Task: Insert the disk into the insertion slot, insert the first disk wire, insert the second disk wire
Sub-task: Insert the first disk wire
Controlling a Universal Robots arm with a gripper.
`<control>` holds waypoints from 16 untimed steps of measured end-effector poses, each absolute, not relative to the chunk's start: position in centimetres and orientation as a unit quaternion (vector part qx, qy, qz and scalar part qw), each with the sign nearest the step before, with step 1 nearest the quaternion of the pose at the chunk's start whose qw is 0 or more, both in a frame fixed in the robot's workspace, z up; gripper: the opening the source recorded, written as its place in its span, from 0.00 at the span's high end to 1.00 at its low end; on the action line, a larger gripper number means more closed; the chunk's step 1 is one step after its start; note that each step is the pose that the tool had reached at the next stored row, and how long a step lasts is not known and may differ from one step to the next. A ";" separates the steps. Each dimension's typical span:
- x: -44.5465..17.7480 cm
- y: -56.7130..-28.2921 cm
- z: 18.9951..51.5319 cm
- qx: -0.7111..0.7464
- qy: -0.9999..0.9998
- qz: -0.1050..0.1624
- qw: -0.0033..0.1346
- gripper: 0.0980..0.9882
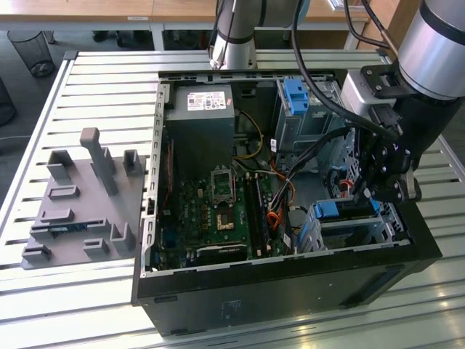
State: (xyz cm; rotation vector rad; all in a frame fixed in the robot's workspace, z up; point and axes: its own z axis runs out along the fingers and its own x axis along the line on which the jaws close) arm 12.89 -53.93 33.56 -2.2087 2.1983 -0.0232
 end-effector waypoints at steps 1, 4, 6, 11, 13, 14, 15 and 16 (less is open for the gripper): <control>12.9 -53.9 33.5 -0.709 0.706 -0.007 0.013 0.93; 12.9 -54.0 33.5 -0.708 0.706 -0.007 0.013 0.93; 12.9 -54.0 33.5 -0.708 0.706 -0.007 0.013 0.93; 12.9 -54.0 33.4 -0.708 0.706 -0.007 0.013 0.93; 12.9 -54.0 33.4 -0.708 0.706 -0.007 0.013 0.93; 12.9 -54.0 33.4 -0.708 0.706 -0.007 0.013 0.93; 12.9 -54.0 33.3 -0.708 0.706 -0.007 0.013 0.93; 12.9 -54.0 33.3 -0.708 0.706 -0.007 0.013 0.93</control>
